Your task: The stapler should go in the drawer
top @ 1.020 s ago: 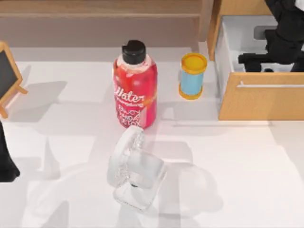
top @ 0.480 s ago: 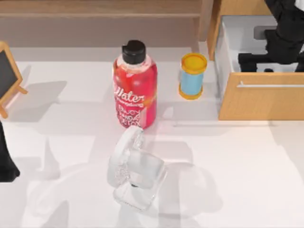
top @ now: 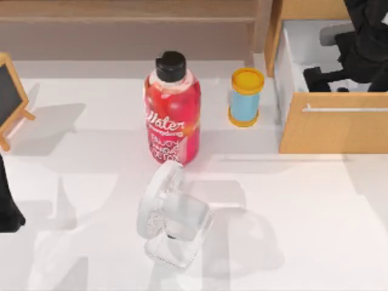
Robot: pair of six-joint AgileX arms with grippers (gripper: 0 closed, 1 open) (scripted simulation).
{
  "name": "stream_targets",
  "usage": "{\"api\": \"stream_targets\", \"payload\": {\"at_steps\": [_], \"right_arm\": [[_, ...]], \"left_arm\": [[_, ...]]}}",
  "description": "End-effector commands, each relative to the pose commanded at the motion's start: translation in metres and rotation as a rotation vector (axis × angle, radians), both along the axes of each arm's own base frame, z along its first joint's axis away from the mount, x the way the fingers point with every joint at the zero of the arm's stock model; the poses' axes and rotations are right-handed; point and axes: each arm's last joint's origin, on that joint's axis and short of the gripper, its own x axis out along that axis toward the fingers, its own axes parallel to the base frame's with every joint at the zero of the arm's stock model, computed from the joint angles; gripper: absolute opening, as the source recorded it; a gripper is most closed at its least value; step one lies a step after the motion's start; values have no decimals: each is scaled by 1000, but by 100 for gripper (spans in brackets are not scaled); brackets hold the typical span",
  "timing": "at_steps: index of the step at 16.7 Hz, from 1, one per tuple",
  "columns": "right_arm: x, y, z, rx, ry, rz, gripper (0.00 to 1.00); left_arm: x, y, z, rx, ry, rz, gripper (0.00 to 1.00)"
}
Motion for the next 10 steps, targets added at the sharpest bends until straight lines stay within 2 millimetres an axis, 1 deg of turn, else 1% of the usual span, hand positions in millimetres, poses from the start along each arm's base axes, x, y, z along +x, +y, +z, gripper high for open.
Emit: {"api": "stream_targets", "payload": {"at_steps": [5, 10], "right_arm": [[-22, -1, 13, -108, -373, 206, 100], [-55, -5, 30, -297, -800, 365, 100]], "left_arm": [[0, 0, 0, 0, 0, 0, 100], [0, 0, 0, 0, 0, 0, 100]]}}
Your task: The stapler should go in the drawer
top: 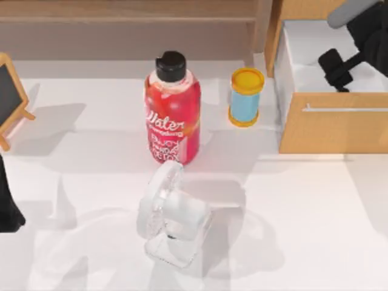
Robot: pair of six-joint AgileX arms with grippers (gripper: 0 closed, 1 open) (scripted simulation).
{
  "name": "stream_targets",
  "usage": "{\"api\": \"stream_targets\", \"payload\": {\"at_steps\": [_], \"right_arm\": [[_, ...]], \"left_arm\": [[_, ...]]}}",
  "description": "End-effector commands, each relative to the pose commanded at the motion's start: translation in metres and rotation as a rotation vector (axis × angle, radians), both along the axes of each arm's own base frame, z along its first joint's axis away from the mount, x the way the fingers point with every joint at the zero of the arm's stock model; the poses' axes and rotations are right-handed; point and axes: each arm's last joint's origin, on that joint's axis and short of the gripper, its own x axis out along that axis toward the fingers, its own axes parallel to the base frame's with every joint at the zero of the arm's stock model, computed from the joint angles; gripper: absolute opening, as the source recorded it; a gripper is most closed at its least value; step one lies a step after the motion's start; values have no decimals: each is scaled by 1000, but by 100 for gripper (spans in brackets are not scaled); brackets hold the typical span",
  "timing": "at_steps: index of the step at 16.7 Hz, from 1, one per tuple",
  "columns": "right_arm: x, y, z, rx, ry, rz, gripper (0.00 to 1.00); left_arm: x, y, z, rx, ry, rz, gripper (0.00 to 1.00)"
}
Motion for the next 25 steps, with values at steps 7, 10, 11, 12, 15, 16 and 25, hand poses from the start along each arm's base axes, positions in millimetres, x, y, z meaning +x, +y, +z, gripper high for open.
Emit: {"api": "stream_targets", "payload": {"at_steps": [7, 10, 11, 12, 15, 16, 25], "right_arm": [[-60, -4, 9, -270, -506, 46, 100], [-94, -2, 4, -376, -641, 50, 100], [-106, -1, 2, -410, -675, 55, 100], [-117, 1, -2, -443, -699, 62, 100], [-147, 5, -17, -546, -733, 94, 100], [-155, 6, -23, -582, -730, 109, 100], [-179, 2, -90, -876, -463, 255, 100]], "left_arm": [[0, 0, 0, 0, 0, 0, 100], [0, 0, 0, 0, 0, 0, 100], [0, 0, 0, 0, 0, 0, 100], [0, 0, 0, 0, 0, 0, 100], [0, 0, 0, 0, 0, 0, 100], [0, 0, 0, 0, 0, 0, 100], [0, 0, 0, 0, 0, 0, 100]]}}
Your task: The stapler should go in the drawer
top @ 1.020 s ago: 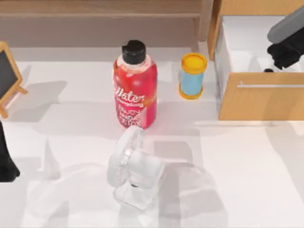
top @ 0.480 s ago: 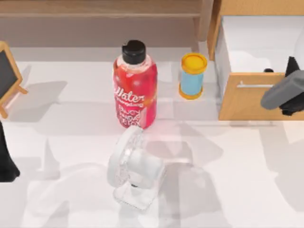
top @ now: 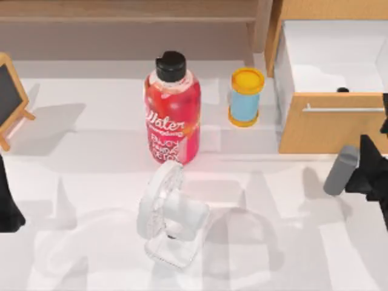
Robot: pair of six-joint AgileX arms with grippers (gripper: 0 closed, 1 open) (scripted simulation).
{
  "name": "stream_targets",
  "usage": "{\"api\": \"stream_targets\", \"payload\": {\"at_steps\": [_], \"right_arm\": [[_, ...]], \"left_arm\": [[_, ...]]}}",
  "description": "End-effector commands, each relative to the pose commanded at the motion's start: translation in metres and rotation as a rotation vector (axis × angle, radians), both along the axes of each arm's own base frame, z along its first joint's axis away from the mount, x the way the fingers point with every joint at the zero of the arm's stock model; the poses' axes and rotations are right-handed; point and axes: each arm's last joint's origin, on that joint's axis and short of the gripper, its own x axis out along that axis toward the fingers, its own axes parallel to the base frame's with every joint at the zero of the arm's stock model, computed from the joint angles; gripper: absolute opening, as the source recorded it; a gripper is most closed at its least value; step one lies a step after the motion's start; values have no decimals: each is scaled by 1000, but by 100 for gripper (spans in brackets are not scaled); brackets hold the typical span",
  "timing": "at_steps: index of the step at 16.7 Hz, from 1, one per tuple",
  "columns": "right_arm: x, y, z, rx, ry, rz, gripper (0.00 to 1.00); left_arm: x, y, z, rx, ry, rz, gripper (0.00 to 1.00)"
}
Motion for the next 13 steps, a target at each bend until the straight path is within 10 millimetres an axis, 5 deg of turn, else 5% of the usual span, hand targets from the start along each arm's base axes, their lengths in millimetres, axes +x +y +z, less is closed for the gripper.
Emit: {"api": "stream_targets", "payload": {"at_steps": [13], "right_arm": [[18, -1, -6, -21, 24, -8, 100]], "left_arm": [[0, 0, 0, 0, 0, 0, 100]]}}
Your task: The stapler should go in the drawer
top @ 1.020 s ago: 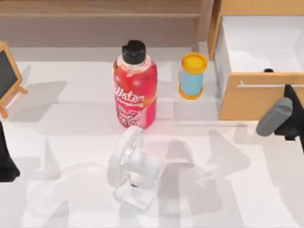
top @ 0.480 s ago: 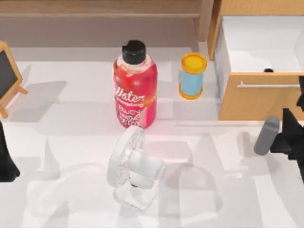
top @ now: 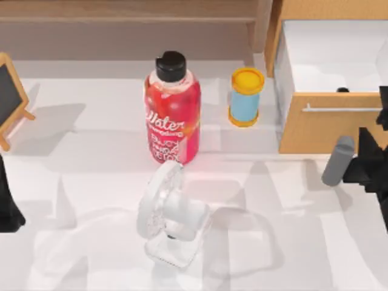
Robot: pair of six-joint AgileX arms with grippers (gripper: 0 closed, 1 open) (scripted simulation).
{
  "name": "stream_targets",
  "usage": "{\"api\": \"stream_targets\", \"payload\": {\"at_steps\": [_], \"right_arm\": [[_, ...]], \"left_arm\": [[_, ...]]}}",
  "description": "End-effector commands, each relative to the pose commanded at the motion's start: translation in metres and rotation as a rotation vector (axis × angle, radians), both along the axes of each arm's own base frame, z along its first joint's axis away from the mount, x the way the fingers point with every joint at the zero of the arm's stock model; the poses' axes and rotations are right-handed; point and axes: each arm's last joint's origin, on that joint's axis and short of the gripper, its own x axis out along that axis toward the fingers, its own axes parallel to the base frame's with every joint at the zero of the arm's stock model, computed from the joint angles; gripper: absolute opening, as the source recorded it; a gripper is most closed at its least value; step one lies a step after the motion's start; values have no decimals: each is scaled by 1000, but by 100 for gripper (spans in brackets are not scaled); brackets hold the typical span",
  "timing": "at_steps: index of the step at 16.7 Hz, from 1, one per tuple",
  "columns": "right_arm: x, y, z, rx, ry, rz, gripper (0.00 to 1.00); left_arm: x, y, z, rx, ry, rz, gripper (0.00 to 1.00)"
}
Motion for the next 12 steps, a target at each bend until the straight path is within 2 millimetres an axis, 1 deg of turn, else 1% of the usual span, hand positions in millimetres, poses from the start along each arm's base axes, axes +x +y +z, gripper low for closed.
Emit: {"api": "stream_targets", "payload": {"at_steps": [3, 7, 12], "right_arm": [[8, 0, 0, 0, 0, 0, 100], [8, 0, 0, 0, 0, 0, 100], [8, 0, 0, 0, 0, 0, 62]], "left_arm": [[0, 0, 0, 0, 0, 0, 100], [0, 0, 0, 0, 0, 0, 100], [0, 0, 0, 0, 0, 0, 100]]}}
